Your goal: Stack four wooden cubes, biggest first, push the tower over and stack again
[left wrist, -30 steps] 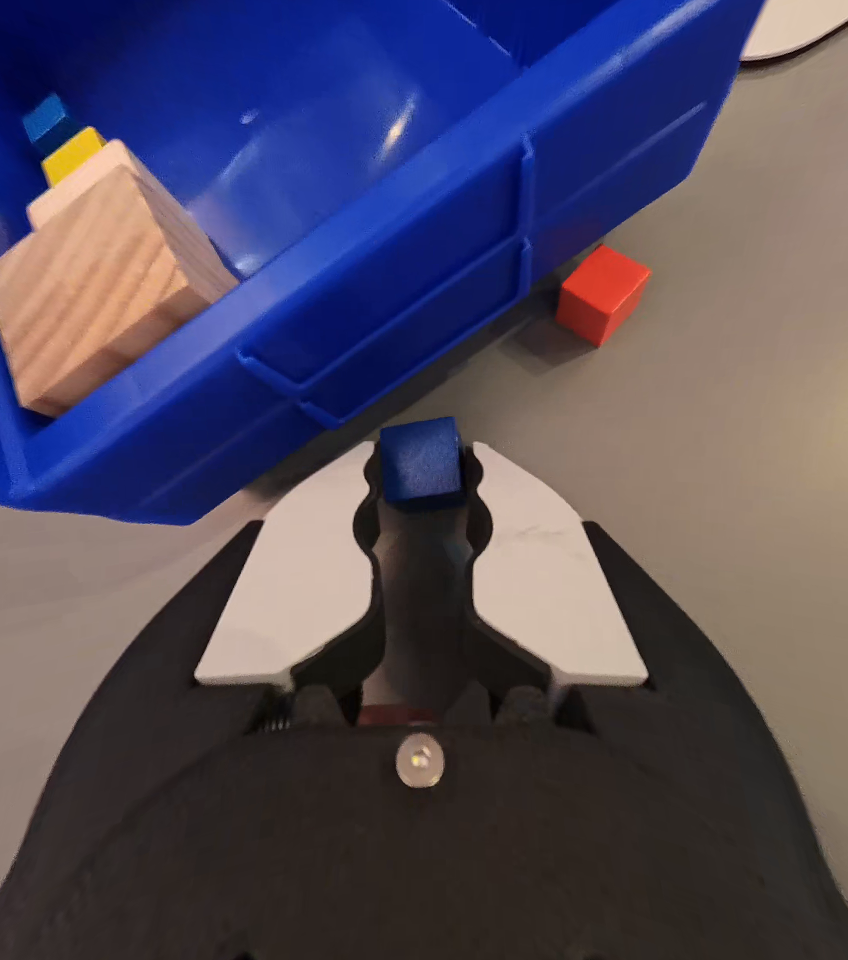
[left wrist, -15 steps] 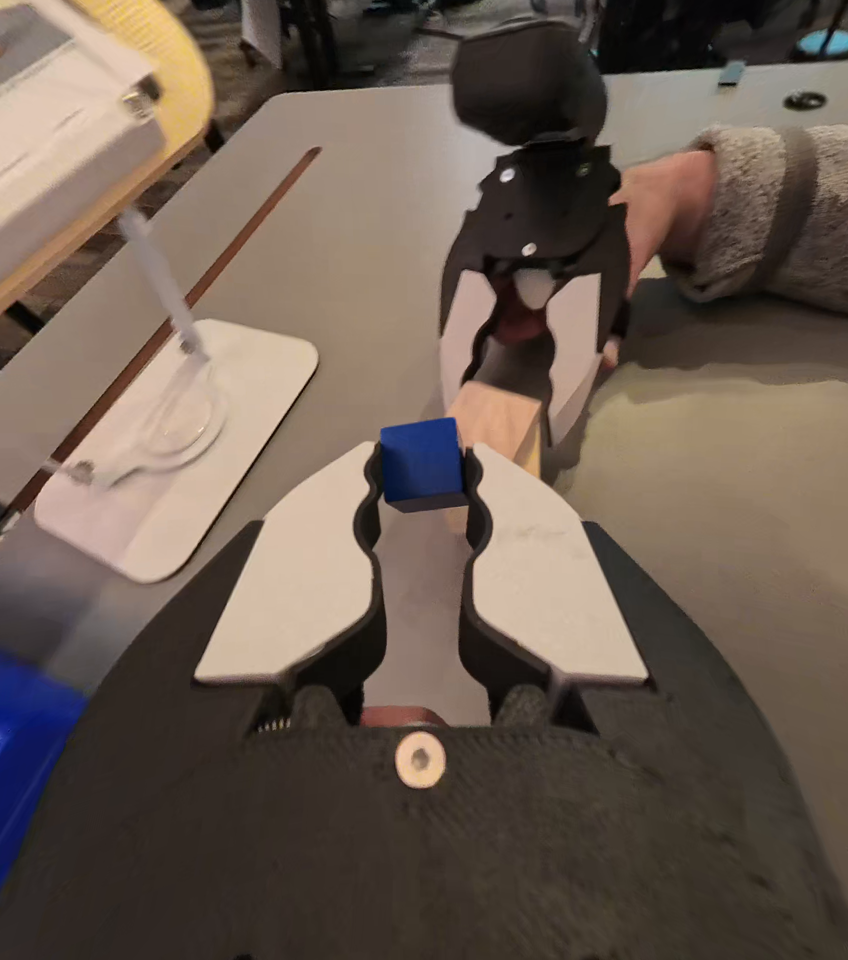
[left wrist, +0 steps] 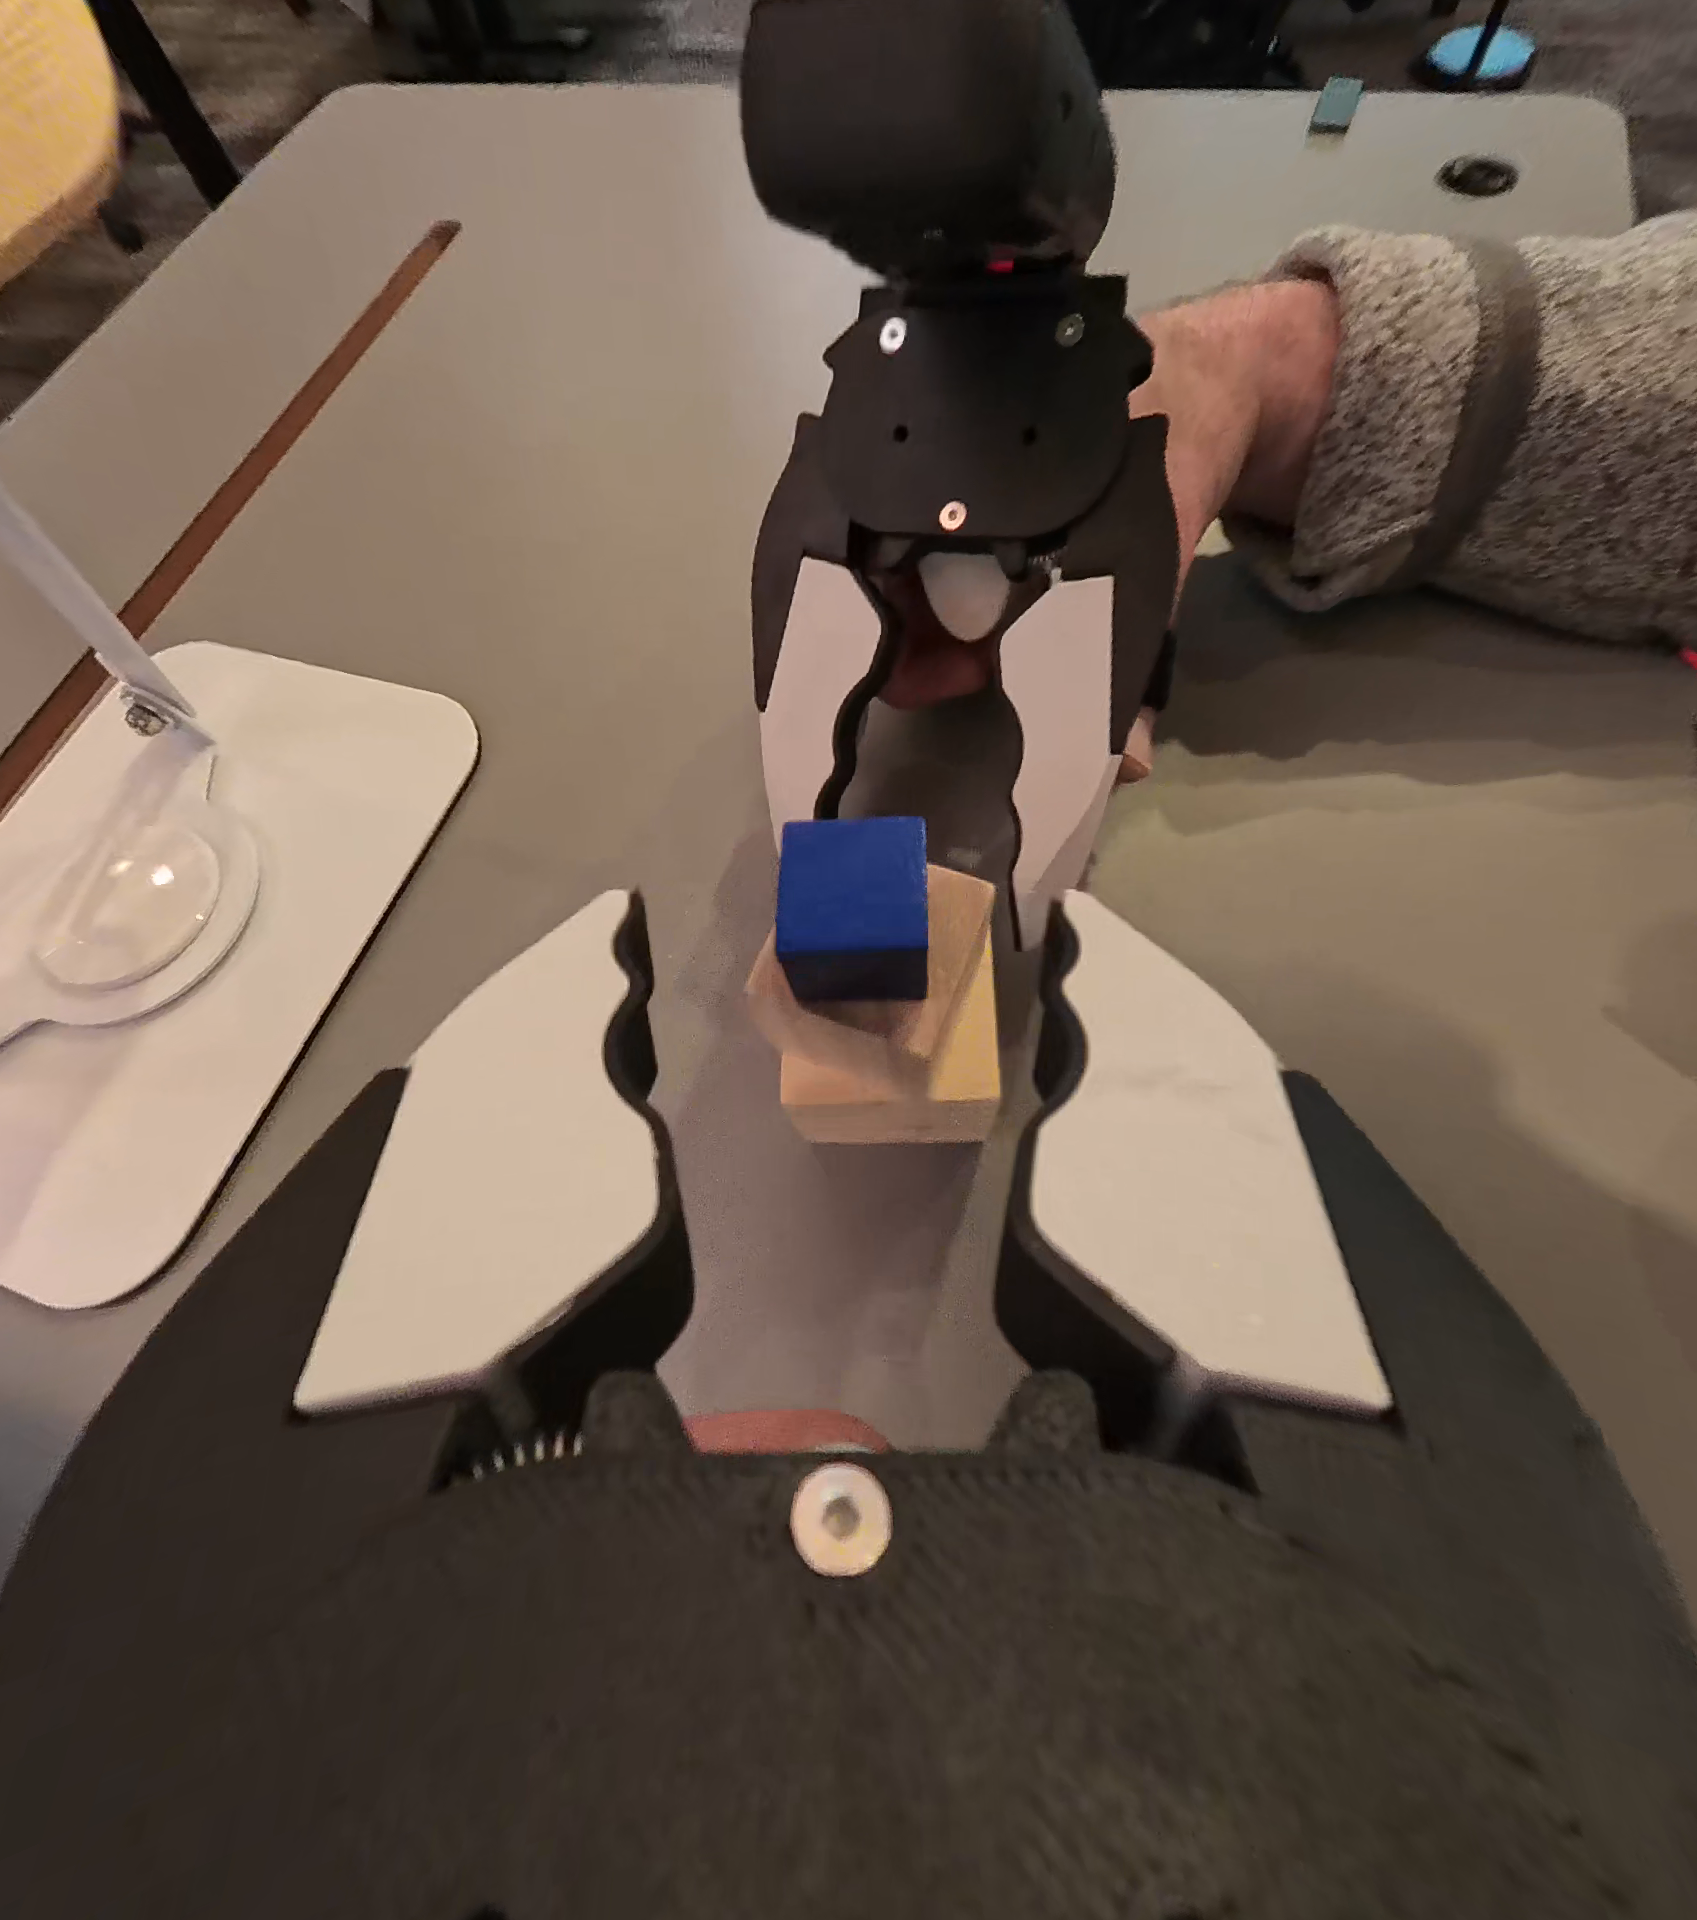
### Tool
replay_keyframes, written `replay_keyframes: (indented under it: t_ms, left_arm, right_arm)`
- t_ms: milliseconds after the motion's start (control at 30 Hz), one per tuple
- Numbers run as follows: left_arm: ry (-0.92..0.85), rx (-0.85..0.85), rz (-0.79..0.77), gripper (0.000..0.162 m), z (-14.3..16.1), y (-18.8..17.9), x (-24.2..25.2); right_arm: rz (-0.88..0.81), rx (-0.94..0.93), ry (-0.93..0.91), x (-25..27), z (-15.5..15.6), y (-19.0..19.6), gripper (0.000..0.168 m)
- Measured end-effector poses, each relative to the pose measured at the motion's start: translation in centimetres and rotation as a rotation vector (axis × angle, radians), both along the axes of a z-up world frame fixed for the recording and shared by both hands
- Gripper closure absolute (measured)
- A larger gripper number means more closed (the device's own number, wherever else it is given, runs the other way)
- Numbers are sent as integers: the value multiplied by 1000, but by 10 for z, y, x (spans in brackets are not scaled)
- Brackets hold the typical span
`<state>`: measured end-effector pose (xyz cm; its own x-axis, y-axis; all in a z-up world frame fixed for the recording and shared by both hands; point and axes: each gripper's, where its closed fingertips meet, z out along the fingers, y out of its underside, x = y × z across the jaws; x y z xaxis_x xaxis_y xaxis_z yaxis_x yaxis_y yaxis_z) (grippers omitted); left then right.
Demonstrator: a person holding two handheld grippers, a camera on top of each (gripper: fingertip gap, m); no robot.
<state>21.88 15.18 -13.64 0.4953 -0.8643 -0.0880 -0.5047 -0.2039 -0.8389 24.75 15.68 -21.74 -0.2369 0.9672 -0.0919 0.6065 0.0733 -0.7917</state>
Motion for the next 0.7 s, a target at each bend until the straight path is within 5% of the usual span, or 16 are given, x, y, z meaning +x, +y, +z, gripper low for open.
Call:
replay_keyframes:
  t_ms: [133, 367, 700]
  left_arm:
    - [-1, 111, 188, 99, 12, 10, -67]
    - [210, 20, 707, 106, -57, 38, -231]
    - [259, -88, 825, 108, -96, 72, -248]
  right_arm:
    - [-2, -2, 3, 0, 1, 0, 107]
    - [0, 2, -2, 0, 0, 0, 107]
    - [2, 6, -7, 0, -1, -1, 107]
